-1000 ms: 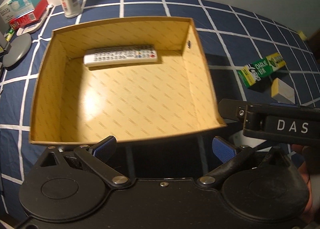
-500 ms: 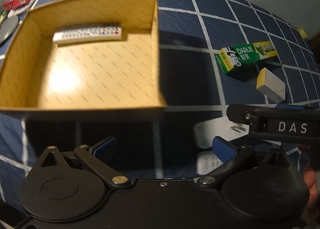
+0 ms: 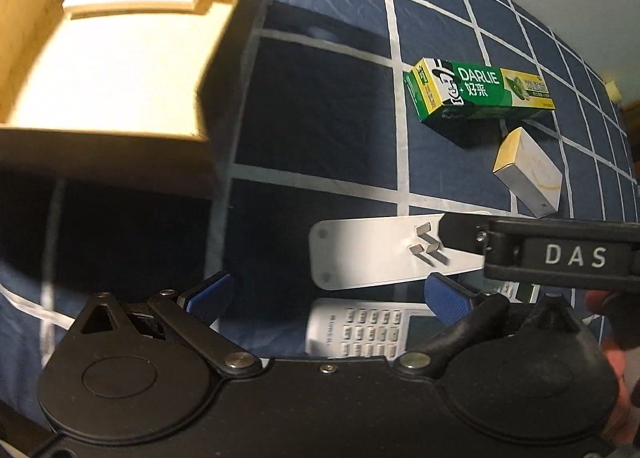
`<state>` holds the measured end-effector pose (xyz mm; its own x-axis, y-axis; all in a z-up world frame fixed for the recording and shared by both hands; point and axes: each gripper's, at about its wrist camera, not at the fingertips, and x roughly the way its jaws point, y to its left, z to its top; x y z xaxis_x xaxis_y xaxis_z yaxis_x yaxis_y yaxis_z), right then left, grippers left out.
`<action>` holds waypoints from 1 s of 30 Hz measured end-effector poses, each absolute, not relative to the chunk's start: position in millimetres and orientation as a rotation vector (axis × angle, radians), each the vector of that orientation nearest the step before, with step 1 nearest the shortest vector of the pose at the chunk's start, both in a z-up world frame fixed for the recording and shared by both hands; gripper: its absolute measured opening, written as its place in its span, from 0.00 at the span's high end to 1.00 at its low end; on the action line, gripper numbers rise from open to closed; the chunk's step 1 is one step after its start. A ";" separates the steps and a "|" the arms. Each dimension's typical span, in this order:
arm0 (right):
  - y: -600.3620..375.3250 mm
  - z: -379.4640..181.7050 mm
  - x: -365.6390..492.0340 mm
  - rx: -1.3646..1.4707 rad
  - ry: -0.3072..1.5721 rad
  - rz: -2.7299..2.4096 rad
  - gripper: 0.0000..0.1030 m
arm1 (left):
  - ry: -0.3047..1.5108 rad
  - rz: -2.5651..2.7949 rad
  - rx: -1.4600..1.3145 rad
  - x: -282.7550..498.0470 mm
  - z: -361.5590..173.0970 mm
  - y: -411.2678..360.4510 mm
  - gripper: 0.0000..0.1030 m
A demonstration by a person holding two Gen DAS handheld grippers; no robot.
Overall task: Organize objects
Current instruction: 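Close the left tool on the white hooked plate while the right tool grips it too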
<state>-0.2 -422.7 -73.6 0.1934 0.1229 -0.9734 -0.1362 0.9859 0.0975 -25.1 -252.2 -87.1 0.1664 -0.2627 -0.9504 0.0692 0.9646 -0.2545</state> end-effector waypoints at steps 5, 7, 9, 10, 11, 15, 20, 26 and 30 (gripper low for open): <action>-423.3 -91.0 7.3 -0.042 1.391 0.190 0.00 | 1.407 -0.237 -0.219 -21.9 -104.7 -258.0 0.00; -424.8 -97.9 9.7 -0.045 1.401 0.190 0.00 | 1.416 -0.242 -0.228 -20.6 -110.8 -261.3 0.00; -427.2 -104.4 12.7 -0.034 1.415 0.191 0.00 | 1.425 -0.246 -0.233 -18.6 -116.1 -263.6 0.00; -427.9 -107.0 14.0 -0.034 1.420 0.189 0.00 | 1.427 -0.247 -0.238 -17.3 -118.5 -264.2 0.00; -428.2 -109.4 15.1 -0.040 1.425 0.188 0.00 | 1.429 -0.247 -0.243 -16.0 -120.4 -264.5 0.00; -429.1 -116.8 19.0 -0.039 1.444 0.197 0.00 | 1.435 -0.245 -0.251 -9.7 -126.2 -266.2 0.00; -431.8 -122.5 23.4 -0.035 1.463 0.218 0.05 | 1.450 -0.257 -0.261 -5.6 -131.6 -270.4 0.00; -433.4 -128.3 24.4 -0.009 1.485 0.242 0.14 | 1.462 -0.265 -0.271 -4.0 -137.1 -274.7 0.01; -433.3 -129.0 24.8 -0.008 1.485 0.249 0.14 | 1.474 -0.285 -0.301 -3.0 -140.2 -275.3 0.11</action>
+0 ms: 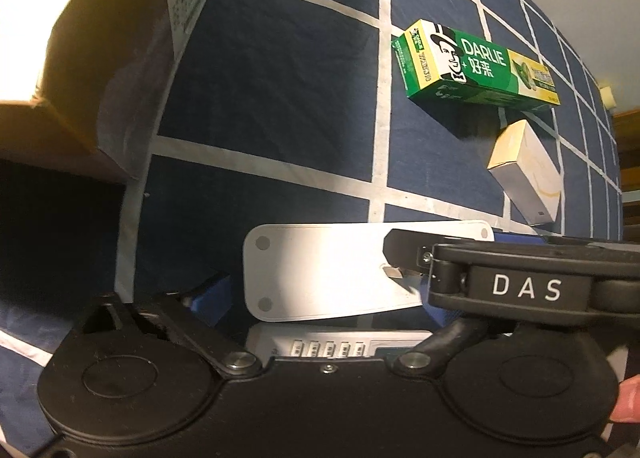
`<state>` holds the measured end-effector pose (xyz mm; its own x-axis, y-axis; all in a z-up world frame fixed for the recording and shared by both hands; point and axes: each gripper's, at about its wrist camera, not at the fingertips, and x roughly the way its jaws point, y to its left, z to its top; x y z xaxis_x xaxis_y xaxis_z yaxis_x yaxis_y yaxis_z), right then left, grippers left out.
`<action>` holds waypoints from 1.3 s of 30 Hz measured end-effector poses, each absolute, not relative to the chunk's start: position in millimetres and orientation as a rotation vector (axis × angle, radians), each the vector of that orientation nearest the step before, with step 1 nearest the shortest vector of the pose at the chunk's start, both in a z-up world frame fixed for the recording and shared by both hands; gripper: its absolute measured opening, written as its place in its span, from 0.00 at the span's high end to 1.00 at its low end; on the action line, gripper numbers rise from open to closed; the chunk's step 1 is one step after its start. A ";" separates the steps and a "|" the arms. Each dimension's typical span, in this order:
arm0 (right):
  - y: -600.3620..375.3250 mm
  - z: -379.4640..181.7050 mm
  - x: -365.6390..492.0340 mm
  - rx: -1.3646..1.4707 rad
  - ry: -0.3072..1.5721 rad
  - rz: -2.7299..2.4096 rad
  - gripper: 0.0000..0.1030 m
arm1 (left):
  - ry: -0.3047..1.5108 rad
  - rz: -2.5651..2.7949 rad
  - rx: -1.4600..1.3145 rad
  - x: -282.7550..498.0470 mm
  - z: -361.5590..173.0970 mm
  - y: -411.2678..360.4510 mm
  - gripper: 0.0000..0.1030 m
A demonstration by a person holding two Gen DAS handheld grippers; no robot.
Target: Organize objects
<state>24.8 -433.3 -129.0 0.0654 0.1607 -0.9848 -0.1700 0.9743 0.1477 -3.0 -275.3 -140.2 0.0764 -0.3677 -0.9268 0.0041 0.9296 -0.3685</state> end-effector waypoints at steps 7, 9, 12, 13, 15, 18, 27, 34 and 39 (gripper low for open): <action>-432.8 -128.7 24.1 -0.014 1.479 0.256 0.15 | 1.481 -0.279 -0.291 -2.4 -141.1 -277.9 0.11; -432.7 -128.7 23.8 -0.016 1.478 0.259 0.15 | 1.481 -0.279 -0.290 -2.4 -141.2 -277.8 0.11; -431.9 -128.5 23.1 -0.010 1.480 0.259 0.15 | 1.483 -0.275 -0.283 -1.7 -140.0 -277.8 0.11; -431.5 -127.9 22.6 -0.009 1.478 0.260 0.15 | 1.481 -0.275 -0.280 -1.7 -139.1 -277.5 0.11; -430.0 -125.4 21.6 -0.009 1.473 0.263 0.15 | 1.477 -0.273 -0.273 -1.5 -136.0 -276.7 0.12; -428.4 -119.9 21.1 0.000 1.462 0.271 0.15 | 1.466 -0.266 -0.262 -1.3 -128.9 -274.6 0.12; -418.4 -89.2 17.8 0.038 1.407 0.294 0.15 | 1.416 -0.254 -0.216 -1.5 -94.0 -263.8 0.12; -404.8 -57.8 13.1 0.082 1.353 0.282 0.15 | 1.371 -0.260 -0.173 0.3 -60.3 -251.2 0.12; -391.4 -36.2 8.0 0.114 1.313 0.275 0.15 | 1.340 -0.272 -0.136 1.7 -37.9 -239.1 0.12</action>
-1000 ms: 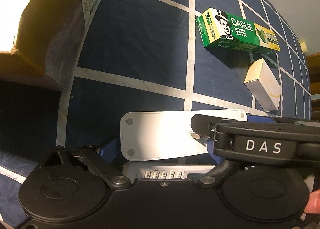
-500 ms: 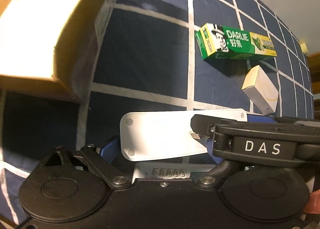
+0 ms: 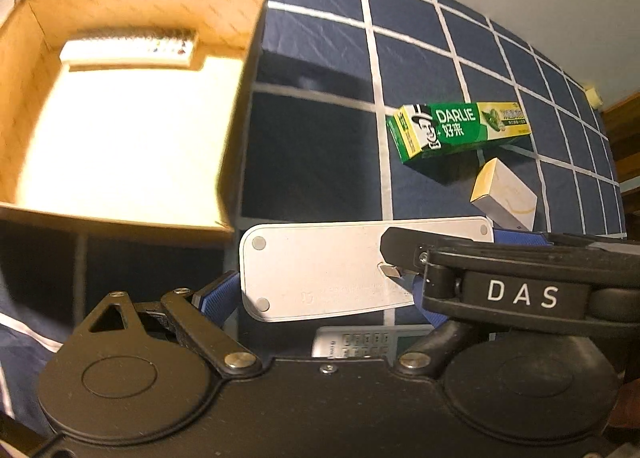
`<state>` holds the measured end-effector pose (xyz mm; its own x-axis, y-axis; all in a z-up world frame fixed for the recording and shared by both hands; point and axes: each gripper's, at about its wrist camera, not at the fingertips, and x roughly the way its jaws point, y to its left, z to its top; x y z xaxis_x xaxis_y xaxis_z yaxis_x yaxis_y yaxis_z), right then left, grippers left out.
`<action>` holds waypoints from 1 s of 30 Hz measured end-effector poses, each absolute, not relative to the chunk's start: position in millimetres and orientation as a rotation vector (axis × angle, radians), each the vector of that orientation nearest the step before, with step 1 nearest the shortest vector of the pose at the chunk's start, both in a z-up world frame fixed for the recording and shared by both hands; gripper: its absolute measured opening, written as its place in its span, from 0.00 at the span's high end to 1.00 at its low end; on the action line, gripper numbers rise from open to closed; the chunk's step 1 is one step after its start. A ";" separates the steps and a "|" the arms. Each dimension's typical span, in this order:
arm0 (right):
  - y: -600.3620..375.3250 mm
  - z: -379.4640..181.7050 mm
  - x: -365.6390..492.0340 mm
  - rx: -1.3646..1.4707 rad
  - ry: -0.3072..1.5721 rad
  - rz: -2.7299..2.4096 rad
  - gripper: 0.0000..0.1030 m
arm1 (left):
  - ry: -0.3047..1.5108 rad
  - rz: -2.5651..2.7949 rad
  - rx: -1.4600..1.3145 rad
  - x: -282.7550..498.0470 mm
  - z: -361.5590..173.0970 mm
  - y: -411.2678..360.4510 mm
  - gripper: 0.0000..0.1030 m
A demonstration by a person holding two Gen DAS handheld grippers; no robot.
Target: Organize objects
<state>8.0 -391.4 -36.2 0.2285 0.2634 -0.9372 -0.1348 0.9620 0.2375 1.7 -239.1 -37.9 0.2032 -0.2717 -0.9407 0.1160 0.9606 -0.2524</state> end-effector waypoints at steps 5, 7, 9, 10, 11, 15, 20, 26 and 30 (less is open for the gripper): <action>-374.1 -20.9 2.6 0.125 1.281 0.240 0.15 | 1.344 -0.295 -0.129 5.5 -24.5 -223.0 0.16; -369.3 -19.0 0.4 0.149 1.282 0.230 0.15 | 1.335 -0.303 -0.106 6.7 -20.9 -218.9 0.16; -364.7 -18.3 -2.1 0.163 1.279 0.218 0.15 | 1.335 -0.315 -0.092 7.6 -19.3 -214.1 0.16; -362.1 -18.2 -4.0 0.171 1.278 0.209 0.15 | 1.335 -0.322 -0.084 8.1 -18.6 -211.9 0.16; -360.1 -17.9 -4.9 0.178 1.278 0.202 0.15 | 1.334 -0.330 -0.075 8.2 -17.8 -209.7 0.16; -351.9 -15.5 -11.5 0.205 1.270 0.173 0.15 | 1.331 -0.362 -0.045 9.5 -15.1 -202.3 0.16; -343.9 -9.0 -17.3 0.232 1.248 0.133 0.15 | 1.315 -0.405 -0.013 11.1 -8.5 -193.1 0.16; -327.8 3.9 -21.7 0.255 1.206 0.106 0.15 | 1.279 -0.437 0.015 14.9 5.0 -178.2 0.16; -313.4 12.4 -22.2 0.264 1.177 0.105 0.15 | 1.252 -0.441 0.028 17.9 14.9 -164.0 0.16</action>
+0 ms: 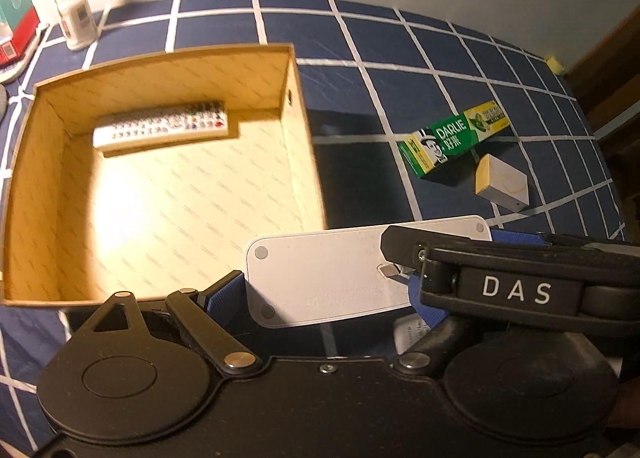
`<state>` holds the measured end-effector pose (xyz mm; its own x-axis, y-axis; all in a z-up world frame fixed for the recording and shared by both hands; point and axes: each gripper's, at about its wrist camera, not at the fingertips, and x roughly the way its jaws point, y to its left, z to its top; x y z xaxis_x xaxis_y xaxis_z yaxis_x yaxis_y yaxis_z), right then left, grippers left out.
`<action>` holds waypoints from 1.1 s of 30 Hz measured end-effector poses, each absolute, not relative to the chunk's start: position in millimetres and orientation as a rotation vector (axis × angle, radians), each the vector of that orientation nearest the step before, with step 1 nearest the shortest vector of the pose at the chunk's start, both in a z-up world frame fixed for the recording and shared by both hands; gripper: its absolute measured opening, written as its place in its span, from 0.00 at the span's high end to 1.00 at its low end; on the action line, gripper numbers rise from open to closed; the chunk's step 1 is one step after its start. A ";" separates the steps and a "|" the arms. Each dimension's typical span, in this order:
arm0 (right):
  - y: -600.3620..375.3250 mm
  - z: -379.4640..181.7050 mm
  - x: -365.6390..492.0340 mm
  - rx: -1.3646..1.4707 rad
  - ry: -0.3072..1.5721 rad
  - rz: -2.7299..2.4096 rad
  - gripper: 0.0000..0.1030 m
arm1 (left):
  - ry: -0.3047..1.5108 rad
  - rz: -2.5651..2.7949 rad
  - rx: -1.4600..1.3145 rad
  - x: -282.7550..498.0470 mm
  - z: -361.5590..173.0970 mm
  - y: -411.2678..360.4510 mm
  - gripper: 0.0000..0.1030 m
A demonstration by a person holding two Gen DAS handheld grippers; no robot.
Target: Organize objects
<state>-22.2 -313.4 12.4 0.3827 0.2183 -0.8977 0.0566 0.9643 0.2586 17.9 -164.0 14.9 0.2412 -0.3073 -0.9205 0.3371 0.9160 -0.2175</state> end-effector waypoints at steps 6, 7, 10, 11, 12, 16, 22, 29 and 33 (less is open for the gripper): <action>-285.6 22.5 -16.5 0.255 1.148 0.131 0.15 | 1.221 -0.417 0.021 24.9 26.0 -137.2 0.16; -280.2 23.7 -15.0 0.252 1.143 0.139 0.15 | 1.215 -0.411 0.020 26.7 27.5 -132.6 0.16; -264.4 25.9 -10.1 0.245 1.136 0.158 0.15 | 1.206 -0.392 0.013 32.2 30.4 -117.9 0.16; -259.1 26.5 -8.0 0.242 1.134 0.166 0.15 | 1.202 -0.386 0.010 34.3 31.2 -113.4 0.16; -254.0 26.8 -5.6 0.238 1.132 0.174 0.15 | 1.199 -0.378 0.007 36.7 32.0 -108.4 0.16; -232.7 25.9 5.0 0.229 1.130 0.203 0.15 | 1.193 -0.351 -0.003 47.2 33.0 -89.5 0.16; -204.1 20.6 24.0 0.213 1.142 0.235 0.15 | 1.198 -0.320 -0.021 68.1 29.2 -65.0 0.16; -176.6 8.8 60.5 0.200 1.153 0.257 0.15 | 1.211 -0.315 -0.023 105.4 18.6 -44.5 0.16; -165.9 -5.4 86.5 0.202 1.175 0.256 0.15 | 1.236 -0.314 -0.023 131.1 4.8 -39.8 0.16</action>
<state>86.5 -165.9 -5.4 0.3623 0.3014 -0.8820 -0.0924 0.9532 0.2877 131.1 -39.8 4.8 0.2915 -0.2484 -0.9237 0.2233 0.9567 -0.1868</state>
